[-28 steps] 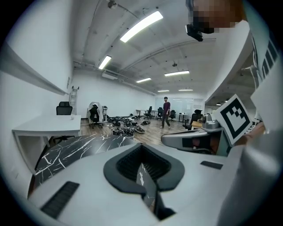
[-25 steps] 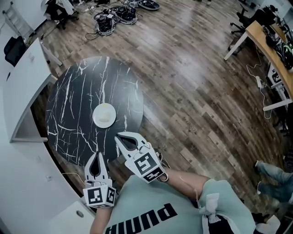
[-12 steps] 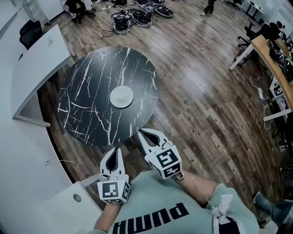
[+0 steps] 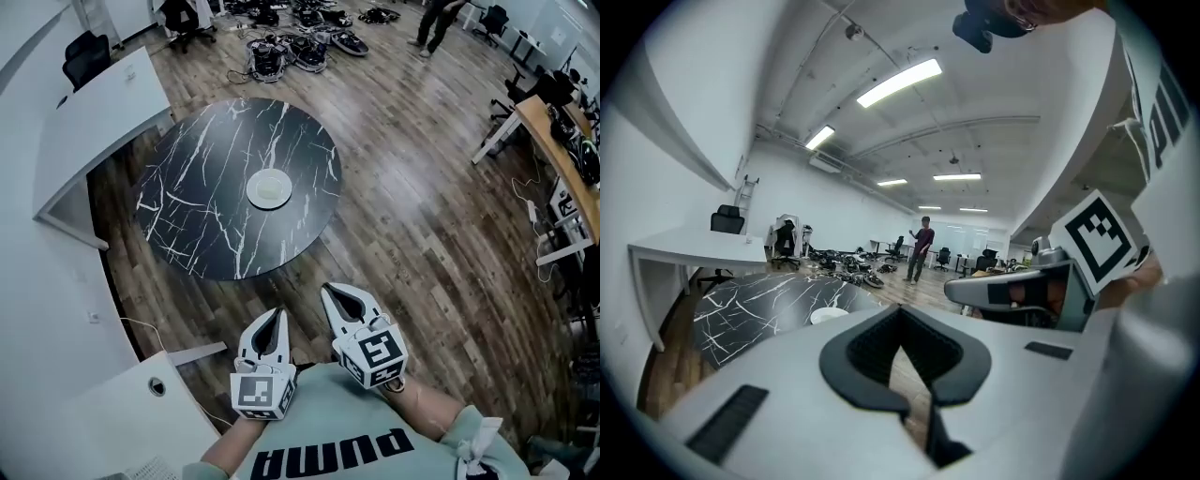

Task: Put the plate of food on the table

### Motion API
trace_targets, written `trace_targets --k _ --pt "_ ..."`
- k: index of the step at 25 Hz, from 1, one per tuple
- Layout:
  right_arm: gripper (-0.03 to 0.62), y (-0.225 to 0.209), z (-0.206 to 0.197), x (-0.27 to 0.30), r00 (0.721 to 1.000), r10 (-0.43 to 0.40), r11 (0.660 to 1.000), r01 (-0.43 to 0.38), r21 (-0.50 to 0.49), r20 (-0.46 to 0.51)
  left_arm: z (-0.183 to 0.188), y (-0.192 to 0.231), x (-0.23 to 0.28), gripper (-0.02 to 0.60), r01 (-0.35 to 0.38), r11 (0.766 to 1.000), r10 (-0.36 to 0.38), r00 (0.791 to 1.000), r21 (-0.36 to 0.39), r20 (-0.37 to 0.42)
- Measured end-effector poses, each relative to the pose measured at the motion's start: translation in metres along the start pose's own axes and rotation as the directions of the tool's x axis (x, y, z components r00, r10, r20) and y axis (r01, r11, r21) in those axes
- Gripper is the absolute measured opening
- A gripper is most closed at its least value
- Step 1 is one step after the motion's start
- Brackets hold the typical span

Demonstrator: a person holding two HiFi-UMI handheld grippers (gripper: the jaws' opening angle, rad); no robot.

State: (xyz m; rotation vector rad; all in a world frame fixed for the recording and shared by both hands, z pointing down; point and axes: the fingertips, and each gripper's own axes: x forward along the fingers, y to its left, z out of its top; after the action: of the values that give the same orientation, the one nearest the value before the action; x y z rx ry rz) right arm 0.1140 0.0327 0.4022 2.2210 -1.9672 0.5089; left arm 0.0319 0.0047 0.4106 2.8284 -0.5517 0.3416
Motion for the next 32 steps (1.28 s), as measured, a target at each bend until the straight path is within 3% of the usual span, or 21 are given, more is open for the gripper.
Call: trace_targets --k 8,14,20,26,32 --pt "0.009 -0.006 0.015 -0.053 0.997 0.026 0.999 -0.024 -0.035 0.068 0.016 -0.034 -0.014 0.006 -0.037 0.999 0.036 0.998 0.006 0.053" --pt "0.009 -0.030 0.021 -0.091 0.990 0.084 0.992 -0.072 -0.103 0.111 0.026 -0.096 -0.007 0.006 -0.070 0.997 0.066 0.995 0.043 0.076" --pt "0.009 -0.064 0.002 -0.132 0.981 0.167 0.977 -0.152 -0.150 0.095 0.004 -0.156 0.000 0.006 -0.165 0.985 0.162 0.986 0.053 0.048" --pt "0.009 -0.086 -0.029 -0.164 0.969 0.233 0.960 -0.217 -0.177 0.077 -0.026 -0.181 -0.006 0.006 -0.262 0.964 0.260 0.965 0.053 0.041" --pt "0.008 -0.100 -0.051 -0.182 0.971 0.236 0.957 -0.226 -0.181 0.038 -0.031 -0.207 0.002 0.006 -0.258 0.964 0.257 0.966 0.058 0.028"
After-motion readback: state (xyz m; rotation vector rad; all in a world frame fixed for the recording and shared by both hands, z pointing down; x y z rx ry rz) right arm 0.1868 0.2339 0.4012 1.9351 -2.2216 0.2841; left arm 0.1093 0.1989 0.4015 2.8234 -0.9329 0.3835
